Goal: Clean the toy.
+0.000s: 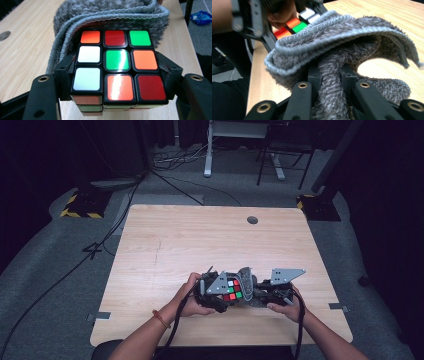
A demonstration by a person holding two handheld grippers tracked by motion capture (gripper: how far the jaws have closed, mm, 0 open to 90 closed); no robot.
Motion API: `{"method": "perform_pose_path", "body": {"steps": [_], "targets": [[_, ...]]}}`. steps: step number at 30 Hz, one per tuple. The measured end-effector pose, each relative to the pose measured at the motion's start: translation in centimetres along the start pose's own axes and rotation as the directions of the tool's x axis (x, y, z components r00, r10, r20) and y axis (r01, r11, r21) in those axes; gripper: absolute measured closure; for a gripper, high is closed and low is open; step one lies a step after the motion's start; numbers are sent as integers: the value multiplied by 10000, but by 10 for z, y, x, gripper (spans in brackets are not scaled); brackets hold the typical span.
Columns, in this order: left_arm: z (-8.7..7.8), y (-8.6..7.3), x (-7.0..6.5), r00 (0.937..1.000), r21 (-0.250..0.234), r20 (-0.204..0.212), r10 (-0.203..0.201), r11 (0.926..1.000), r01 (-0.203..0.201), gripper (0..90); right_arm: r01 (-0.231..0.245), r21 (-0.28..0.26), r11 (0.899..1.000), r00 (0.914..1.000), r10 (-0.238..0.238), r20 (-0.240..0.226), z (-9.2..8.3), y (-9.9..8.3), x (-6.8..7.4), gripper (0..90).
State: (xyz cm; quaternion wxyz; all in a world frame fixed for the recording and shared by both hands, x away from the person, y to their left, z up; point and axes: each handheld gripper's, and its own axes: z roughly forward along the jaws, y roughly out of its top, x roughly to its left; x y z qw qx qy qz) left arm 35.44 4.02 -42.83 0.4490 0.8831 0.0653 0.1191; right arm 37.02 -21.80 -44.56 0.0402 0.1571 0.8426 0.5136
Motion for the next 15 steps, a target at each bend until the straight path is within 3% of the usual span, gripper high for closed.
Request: {"method": "perform_pose_path", "body": {"steps": [5, 9, 12, 13, 15], "targets": [[-6, 4, -2, 9999, -374, -102, 42, 9993, -46, 332, 98, 969, 9952, 9995, -127, 293, 12, -5, 0, 762], [-8, 4, 0, 10000, -349, -11, 24, 9994, -25, 332, 190, 1217, 9924, 9995, -219, 220, 18, -8, -1, 762], [-4, 1, 1, 10000, 11, 25, 41, 10000, -41, 332, 203, 815, 9965, 9987, -240, 449, 12, -4, -1, 762], [-1, -1, 0, 10000, 315, 40, 79, 9995, -80, 332, 117, 510, 9986, 9991, -138, 399, 8, -3, -2, 762], [2, -2, -1, 9999, 459, 46, 151, 9988, -153, 332, 51, -1, 10000, 9997, -51, 222, 1, 1, -2, 762]]}}
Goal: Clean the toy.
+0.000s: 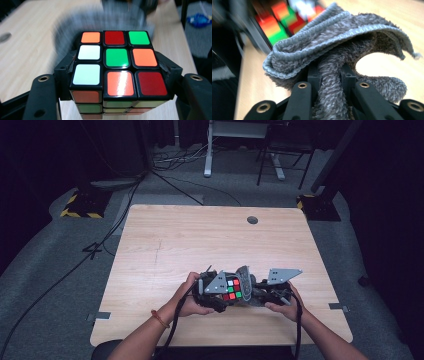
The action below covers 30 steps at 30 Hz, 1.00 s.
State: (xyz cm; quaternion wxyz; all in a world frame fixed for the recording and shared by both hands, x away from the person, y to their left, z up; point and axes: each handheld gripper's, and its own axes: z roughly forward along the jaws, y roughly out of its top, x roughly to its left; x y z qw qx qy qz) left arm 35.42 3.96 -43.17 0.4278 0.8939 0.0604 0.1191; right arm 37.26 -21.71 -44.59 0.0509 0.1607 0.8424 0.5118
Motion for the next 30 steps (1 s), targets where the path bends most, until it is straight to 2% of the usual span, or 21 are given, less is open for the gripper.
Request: {"method": "perform_pose_path", "body": {"steps": [3, 6, 8, 11, 19, 22, 24, 27, 28, 30], "targets": [[0, 0, 1, 9999, -61, 110, -66, 10000, 67, 332, 392, -357, 9986, 9992, -394, -52, -7, 6, 6, 762], [-1, 1, 1, 10000, -126, -10, -5, 9999, 5, 332, 404, -490, 9980, 9991, -411, -132, -9, 6, 6, 762], [-3, 3, -1, 10000, -270, -15, 65, 9996, -65, 332, 412, -348, 9985, 9991, -414, -76, -8, 7, 6, 762], [-8, 6, -1, 9999, -449, -91, 121, 9989, -125, 332, 612, 247, 9978, 9979, -617, 218, -1, 5, 9, 762], [-13, 8, 1, 10000, -809, -82, 30, 9967, -37, 331, 608, 857, 9945, 9981, -611, 7, 10, 1, 11, 762], [-17, 8, 4, 9997, -1085, -19, -251, 9938, 247, 331, 703, 1182, 9905, 9975, -705, -26, 14, -2, 13, 762], [-18, 8, 5, 9997, -1039, -142, -192, 9944, 177, 331, 704, 1273, 9894, 9975, -692, -136, 16, -3, 14, 762], [-16, 6, 4, 9997, -969, -86, -247, 9950, 238, 331, 785, 1398, 9871, 9969, -769, -171, 18, -4, 16, 761], [-15, 6, 5, 9999, -869, -60, -143, 9961, 137, 331, 806, 1414, 9867, 9967, -794, -142, 18, -4, 16, 761], [-13, 5, 4, 9999, -689, -63, -81, 9976, 76, 331, 821, 1260, 9886, 9966, -816, -94, 15, -3, 16, 761]]}}
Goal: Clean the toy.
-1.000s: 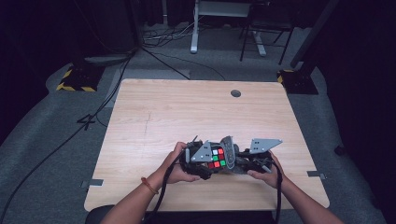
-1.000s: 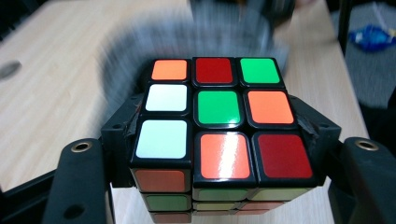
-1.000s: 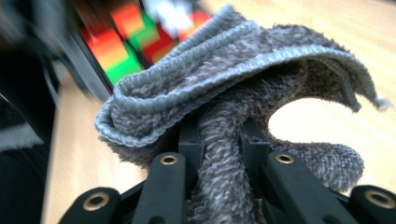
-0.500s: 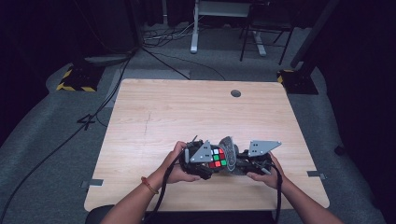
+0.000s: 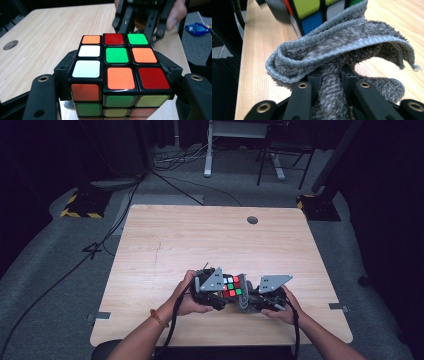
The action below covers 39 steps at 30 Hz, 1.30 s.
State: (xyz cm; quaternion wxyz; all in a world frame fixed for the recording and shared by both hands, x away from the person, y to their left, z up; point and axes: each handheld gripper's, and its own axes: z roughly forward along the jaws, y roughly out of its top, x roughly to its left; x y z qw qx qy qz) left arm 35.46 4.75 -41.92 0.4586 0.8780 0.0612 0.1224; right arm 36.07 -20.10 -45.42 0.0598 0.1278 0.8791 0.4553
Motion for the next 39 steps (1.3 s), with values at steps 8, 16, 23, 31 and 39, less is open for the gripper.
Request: {"method": "perform_pose_path", "body": {"steps": [8, 16, 23, 31, 39], "targets": [[12, -4, -3, 9995, 307, 310, -34, 9995, 24, 331, -141, -897, 9959, 9993, 173, 345, -20, 4, -4, 761], [1, 2, -4, 9999, -243, 127, -32, 9997, 35, 331, -122, 142, 9998, 9999, 121, 69, 0, -2, 0, 761], [-10, 4, 2, 9993, -301, -376, -66, 9995, 55, 331, -351, 410, 9985, 9989, 337, 338, -1, -5, -5, 756], [-20, -10, 15, 9912, 70, -1205, -539, 9985, 552, 329, -586, -36, 9983, 9885, 585, 1393, -29, -10, -21, 750], [-23, -35, 25, 9873, 558, -1119, -1131, 9912, 1199, 329, -968, 413, 9944, 9703, 851, 2264, -43, -25, -38, 731]]}}
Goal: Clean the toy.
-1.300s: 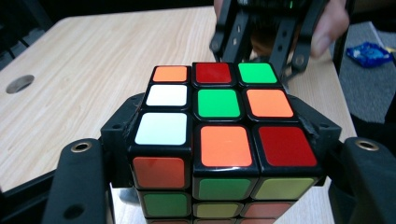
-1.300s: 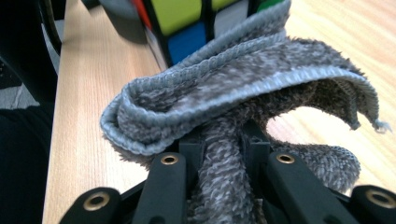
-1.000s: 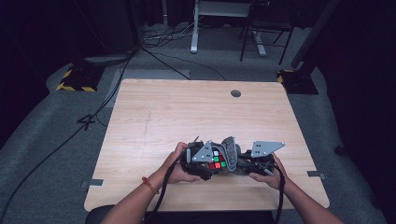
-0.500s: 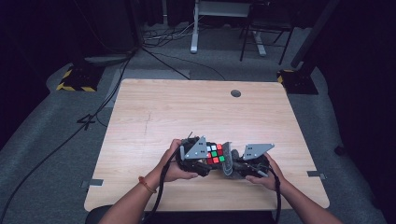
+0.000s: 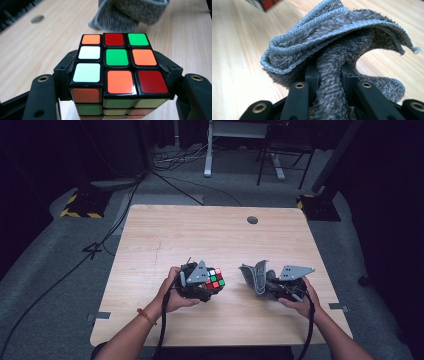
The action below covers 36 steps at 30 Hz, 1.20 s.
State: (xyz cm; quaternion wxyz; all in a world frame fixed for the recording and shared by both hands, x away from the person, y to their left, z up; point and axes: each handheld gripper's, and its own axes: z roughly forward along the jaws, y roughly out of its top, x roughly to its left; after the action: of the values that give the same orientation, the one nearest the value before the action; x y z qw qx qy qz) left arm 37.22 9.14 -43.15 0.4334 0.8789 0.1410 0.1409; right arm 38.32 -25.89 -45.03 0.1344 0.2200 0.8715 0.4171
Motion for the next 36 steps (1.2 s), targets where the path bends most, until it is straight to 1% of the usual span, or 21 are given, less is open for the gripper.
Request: {"method": "perform_pose_path", "body": {"steps": [1, 3, 4, 5, 6, 8, 9, 11, 13, 15, 16, 17, 18, 20, 21, 25, 27, 29, 30, 34, 36], "targets": [[1, -3, 1, 10000, 90, 59, -79, 9999, 78, 329, 2, 130, 9999, 9999, -4, 115, 1, -3, -2, 728], [3, -10, 3, 9997, 248, 104, -217, 9995, 214, 329, -194, 343, 9992, 9998, 194, 9, 2, -8, -7, 724], [5, -13, 4, 9994, 329, 174, -293, 9990, 287, 329, -161, 448, 9989, 9998, 157, 79, 3, -10, -8, 719], [6, -16, 5, 9995, 472, 167, -272, 9985, 264, 329, -182, 569, 9982, 9997, 172, 182, 4, -12, -10, 715], [8, -20, 6, 9993, 598, 94, -357, 9976, 350, 329, -261, 633, 9977, 9996, 252, 150, 4, -14, -11, 710], [11, -25, 8, 9976, 624, 272, -636, 9961, 618, 329, -240, 752, 9969, 9996, 229, 155, 6, -17, -13, 704], [12, -27, 9, 9972, 674, 339, -662, 9957, 638, 329, -264, 828, 9962, 9995, 249, 188, 8, -18, -13, 700], [14, -31, 8, 9973, 838, 289, -675, 9944, 648, 329, -302, 868, 9958, 9995, 292, 126, 11, -20, -15, 692], [15, -36, 10, 9953, 918, 398, -887, 9922, 847, 329, -361, 950, 9948, 9993, 352, 119, 14, -22, -16, 688], [17, -39, 11, 9954, 1057, 386, -879, 9909, 834, 328, -355, 1045, 9939, 9994, 352, 53, 18, -22, -15, 681], [18, -41, 11, 9943, 1057, 395, -995, 9899, 949, 328, -338, 1088, 9935, 9994, 336, 36, 19, -23, -14, 677], [19, -42, 12, 9930, 1108, 479, -1079, 9886, 1021, 328, -318, 1105, 9934, 9995, 319, 5, 21, -24, -14, 671], [20, -44, 12, 9926, 1172, 569, -1070, 9881, 998, 329, -306, 1089, 9936, 9995, 313, -53, 22, -25, -14, 666], [20, -46, 12, 9909, 1143, 683, -1160, 9876, 1077, 328, -289, 1115, 9933, 9996, 293, -18, 22, -26, -15, 655], [20, -47, 12, 9887, 1098, 724, -1315, 9863, 1232, 327, -308, 1074, 9937, 9995, 317, -63, 22, -26, -16, 654], [19, -51, 13, 9862, 1114, 806, -1444, 9846, 1351, 324, -537, 1003, 9935, 9983, 557, -174, 24, -31, -19, 638], [20, -53, 14, 9837, 1232, 867, -1577, 9815, 1465, 318, -638, 941, 9935, 9974, 665, -260, 24, -33, -21, 626], [21, -53, 13, 9838, 1276, 848, -1579, 9810, 1465, 315, -740, 924, 9930, 9966, 771, -305, 25, -34, -21, 612], [21, -53, 13, 9852, 1376, 822, -1506, 9808, 1384, 314, -744, 924, 9929, 9965, 776, -313, 25, -35, -21, 608], [23, -54, 13, 9864, 1529, 737, -1471, 9790, 1346, 304, -540, 1055, 9930, 9981, 568, -229, 24, -32, -19, 570], [23, -54, 13, 9879, 1551, 631, -1419, 9792, 1307, 283, -568, 1078, 9925, 9981, 590, -165, 23, -32, -20, 541]]}}
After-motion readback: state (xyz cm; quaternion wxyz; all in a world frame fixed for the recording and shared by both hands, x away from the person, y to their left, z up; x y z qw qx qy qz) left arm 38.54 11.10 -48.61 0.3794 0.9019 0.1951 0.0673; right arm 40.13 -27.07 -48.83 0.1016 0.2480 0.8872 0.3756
